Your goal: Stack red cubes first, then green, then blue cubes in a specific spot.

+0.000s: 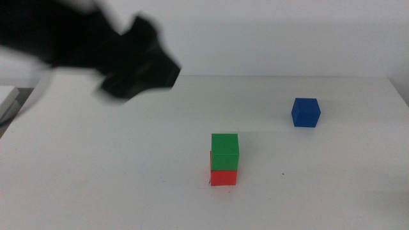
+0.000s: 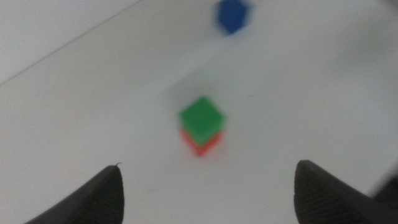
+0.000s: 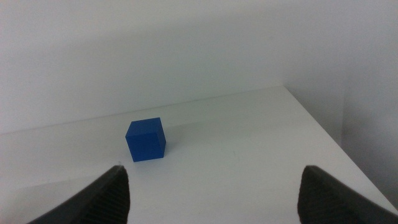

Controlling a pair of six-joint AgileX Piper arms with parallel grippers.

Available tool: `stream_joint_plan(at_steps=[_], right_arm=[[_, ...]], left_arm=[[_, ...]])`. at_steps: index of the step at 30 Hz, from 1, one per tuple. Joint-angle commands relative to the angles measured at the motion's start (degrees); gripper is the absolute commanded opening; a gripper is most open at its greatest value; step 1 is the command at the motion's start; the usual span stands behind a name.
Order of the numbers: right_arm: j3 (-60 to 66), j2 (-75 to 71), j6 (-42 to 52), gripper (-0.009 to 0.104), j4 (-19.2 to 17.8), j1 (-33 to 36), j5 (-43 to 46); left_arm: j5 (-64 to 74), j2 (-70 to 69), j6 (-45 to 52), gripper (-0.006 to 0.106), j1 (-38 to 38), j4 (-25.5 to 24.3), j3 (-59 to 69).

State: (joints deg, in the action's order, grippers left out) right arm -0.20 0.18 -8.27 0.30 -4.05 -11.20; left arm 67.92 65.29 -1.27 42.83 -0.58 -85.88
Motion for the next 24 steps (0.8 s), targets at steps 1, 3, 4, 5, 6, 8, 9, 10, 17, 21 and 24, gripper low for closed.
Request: stream_joint_plan(at_steps=[1, 3, 4, 5, 6, 8, 9, 10, 17, 21, 24], right_arm=[[0.2, -0.2, 0.3, 0.093, -0.3, -0.4, 0.7], [0.2, -0.2, 0.3, 0.093, -0.3, -0.4, 0.7], [0.2, -0.2, 0.3, 0.093, -0.3, -0.4, 0.7], [0.2, -0.2, 0.3, 0.093, -0.3, -0.4, 0.7], [0.2, -0.2, 0.3, 0.093, -0.3, -0.4, 0.7], [0.2, -0.2, 0.3, 0.093, -0.3, -0.4, 0.7], [0.2, -0.2, 0.3, 0.093, -0.3, -0.4, 0.7], [0.2, -0.2, 0.3, 0.093, -0.3, -0.4, 0.7], [0.2, -0.2, 0.3, 0.093, -0.3, -0.4, 0.7], [0.2, -0.2, 0.3, 0.093, -0.3, -0.4, 0.7], [0.2, -0.2, 0.3, 0.093, -0.3, -0.4, 0.7]], left_arm=[[-2.7, -6.7, 3.7, 0.094, -0.1, 5.2, 4.6], [-3.0, -9.8, 3.3, 0.094, -0.1, 6.2, 6.0], [-3.0, -11.0, 2.8, 0.094, -0.1, 6.2, 6.0], [-3.0, -12.0, 2.6, 0.094, -0.1, 6.2, 6.0], [-3.0, -12.8, 2.6, 0.094, -0.1, 6.2, 5.8], [-3.7, -13.9, 2.2, 0.094, -0.1, 6.4, 5.7], [-3.8, -14.3, 1.9, 0.094, -0.1, 6.7, 5.7], [-4.1, -14.3, 1.3, 0.094, -0.1, 6.7, 5.7], [-8.0, -14.6, 1.3, 0.094, -0.1, 6.8, 5.7], [-10.1, -14.6, 1.3, 0.094, -0.1, 6.8, 5.7], [-10.2, -14.6, 1.3, 0.094, -0.1, 6.3, 5.7]])
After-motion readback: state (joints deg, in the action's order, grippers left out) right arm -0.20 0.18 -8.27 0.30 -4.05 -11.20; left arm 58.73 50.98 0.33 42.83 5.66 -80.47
